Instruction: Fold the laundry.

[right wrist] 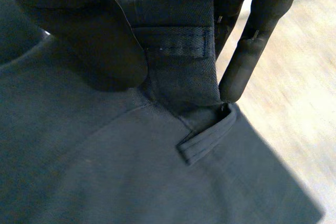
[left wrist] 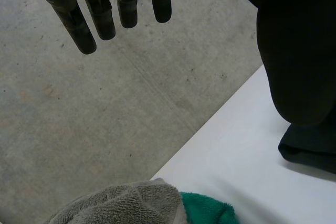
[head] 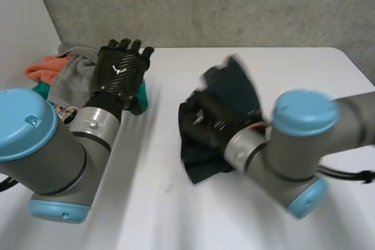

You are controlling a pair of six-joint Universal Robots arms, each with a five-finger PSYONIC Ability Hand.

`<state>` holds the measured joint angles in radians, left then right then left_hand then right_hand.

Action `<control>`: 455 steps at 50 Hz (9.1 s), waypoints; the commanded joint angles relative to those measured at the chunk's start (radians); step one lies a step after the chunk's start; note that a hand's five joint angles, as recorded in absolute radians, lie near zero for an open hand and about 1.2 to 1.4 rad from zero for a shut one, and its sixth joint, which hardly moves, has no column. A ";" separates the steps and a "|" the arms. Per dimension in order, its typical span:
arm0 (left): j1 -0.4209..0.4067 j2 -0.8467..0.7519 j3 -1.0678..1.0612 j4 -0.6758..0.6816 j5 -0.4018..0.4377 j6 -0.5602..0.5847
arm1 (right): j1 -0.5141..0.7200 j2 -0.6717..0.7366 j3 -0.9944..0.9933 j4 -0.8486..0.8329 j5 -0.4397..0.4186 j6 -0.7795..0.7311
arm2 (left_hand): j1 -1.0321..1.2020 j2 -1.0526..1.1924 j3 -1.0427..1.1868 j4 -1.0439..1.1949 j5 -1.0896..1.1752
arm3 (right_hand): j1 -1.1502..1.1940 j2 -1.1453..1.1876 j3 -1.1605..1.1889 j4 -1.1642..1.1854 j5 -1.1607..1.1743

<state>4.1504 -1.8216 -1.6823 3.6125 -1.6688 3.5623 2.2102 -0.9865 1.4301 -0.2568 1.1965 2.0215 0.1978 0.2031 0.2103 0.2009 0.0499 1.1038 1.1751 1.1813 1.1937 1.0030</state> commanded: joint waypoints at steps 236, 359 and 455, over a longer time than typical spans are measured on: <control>-0.234 -0.344 0.483 -0.327 0.138 -0.221 | -0.552 -0.463 0.282 0.111 0.008 0.715 | 0.799 0.794 0.786 0.796 0.772 | -0.929 -1.001 -1.007 -1.019 -1.003; 0.156 -0.211 0.690 0.066 0.201 0.057 | -0.432 -0.267 -0.304 -0.050 0.198 0.744 | 1.198 1.193 1.186 1.195 1.172 | 0.292 0.221 0.215 0.203 0.219; 0.318 -0.066 0.178 -0.348 0.244 0.131 | -0.485 -0.260 -0.249 0.717 0.161 0.388 | 1.198 1.193 1.186 1.195 1.172 | 0.292 0.221 0.215 0.203 0.219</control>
<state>4.4831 -1.6376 -1.6408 3.2599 -1.4218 3.6533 1.6849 -1.4264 1.2477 0.4767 1.2917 2.3902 1.1548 1.1956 1.1918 1.1989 0.9801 1.1327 1.1874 1.1876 1.1977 1.0251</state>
